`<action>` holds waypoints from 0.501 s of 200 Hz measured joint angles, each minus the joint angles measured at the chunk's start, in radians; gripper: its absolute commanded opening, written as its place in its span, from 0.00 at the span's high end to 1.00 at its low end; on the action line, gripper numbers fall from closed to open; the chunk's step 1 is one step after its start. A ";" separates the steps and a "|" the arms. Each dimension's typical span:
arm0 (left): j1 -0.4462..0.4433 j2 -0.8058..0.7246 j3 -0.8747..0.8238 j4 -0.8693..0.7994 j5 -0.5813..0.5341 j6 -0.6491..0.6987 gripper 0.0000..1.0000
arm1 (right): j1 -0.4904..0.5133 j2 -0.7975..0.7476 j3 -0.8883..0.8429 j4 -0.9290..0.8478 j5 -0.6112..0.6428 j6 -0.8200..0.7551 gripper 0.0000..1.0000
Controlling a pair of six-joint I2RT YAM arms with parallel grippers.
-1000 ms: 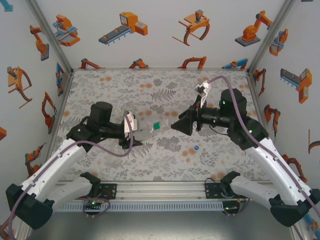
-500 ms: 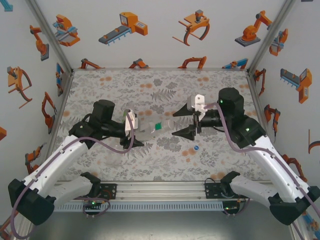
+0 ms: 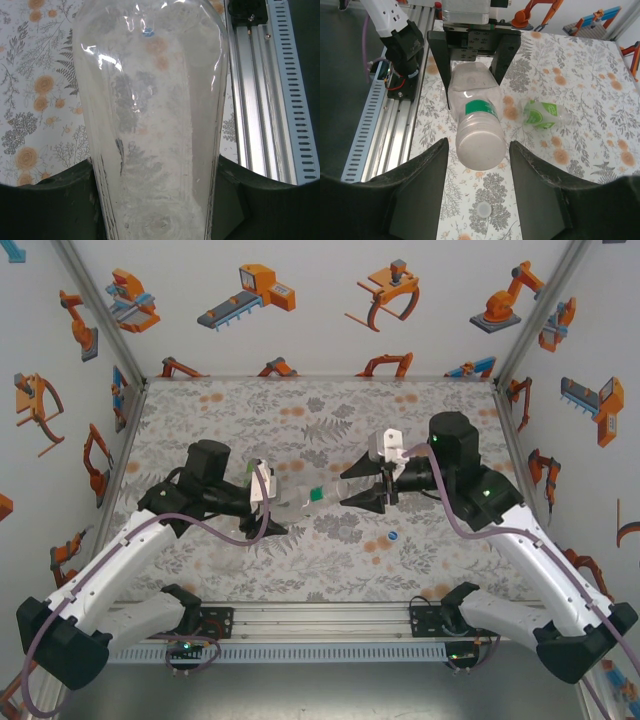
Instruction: Screw on the bottle caps
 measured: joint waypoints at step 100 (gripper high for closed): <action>-0.001 0.000 0.000 -0.002 0.000 0.000 1.00 | 0.000 0.027 -0.004 0.000 -0.004 0.000 0.50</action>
